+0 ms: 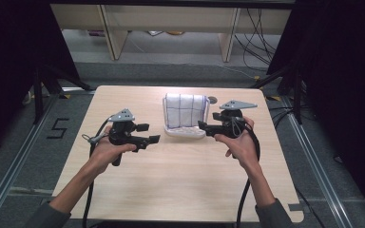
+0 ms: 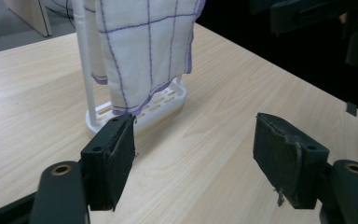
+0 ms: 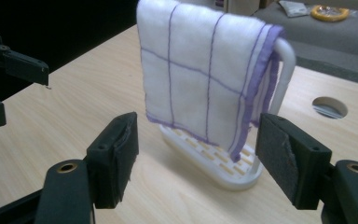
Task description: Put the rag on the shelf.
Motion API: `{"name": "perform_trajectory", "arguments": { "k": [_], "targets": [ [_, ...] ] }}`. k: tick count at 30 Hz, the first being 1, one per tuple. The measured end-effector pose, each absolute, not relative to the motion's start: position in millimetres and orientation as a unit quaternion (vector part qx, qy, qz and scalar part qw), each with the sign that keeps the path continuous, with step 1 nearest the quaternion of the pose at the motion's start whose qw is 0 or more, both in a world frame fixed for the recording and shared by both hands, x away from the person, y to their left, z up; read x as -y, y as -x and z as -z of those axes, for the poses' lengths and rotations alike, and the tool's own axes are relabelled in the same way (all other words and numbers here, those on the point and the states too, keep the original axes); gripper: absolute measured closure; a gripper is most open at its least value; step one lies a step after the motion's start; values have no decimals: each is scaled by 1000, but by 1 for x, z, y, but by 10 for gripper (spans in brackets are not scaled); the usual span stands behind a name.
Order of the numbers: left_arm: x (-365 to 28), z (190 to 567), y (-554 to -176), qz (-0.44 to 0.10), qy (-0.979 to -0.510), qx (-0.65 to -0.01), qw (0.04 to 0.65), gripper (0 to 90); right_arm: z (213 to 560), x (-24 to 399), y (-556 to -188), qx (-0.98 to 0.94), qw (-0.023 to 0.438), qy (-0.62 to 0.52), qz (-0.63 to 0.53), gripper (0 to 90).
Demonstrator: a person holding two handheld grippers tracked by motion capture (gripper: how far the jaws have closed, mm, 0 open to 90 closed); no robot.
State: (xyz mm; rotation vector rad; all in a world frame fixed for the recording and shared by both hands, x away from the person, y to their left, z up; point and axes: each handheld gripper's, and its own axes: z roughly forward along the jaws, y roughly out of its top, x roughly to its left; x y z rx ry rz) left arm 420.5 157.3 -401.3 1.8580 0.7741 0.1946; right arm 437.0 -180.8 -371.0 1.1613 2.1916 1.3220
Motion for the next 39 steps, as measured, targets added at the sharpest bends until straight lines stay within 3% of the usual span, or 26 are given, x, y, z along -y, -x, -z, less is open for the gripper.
{"name": "perform_trajectory", "arguments": {
  "k": [26, 39],
  "targets": [
    [-154, 435, -383, -94, -806, -298, 503, 272, 411, 171, -414, -788, 128, -394, -455, 291],
    [-166, 465, -364, -76, -799, -324, 501, 259, 426, 167, -396, -790, 120, -399, -448, 285]
  ]
}}
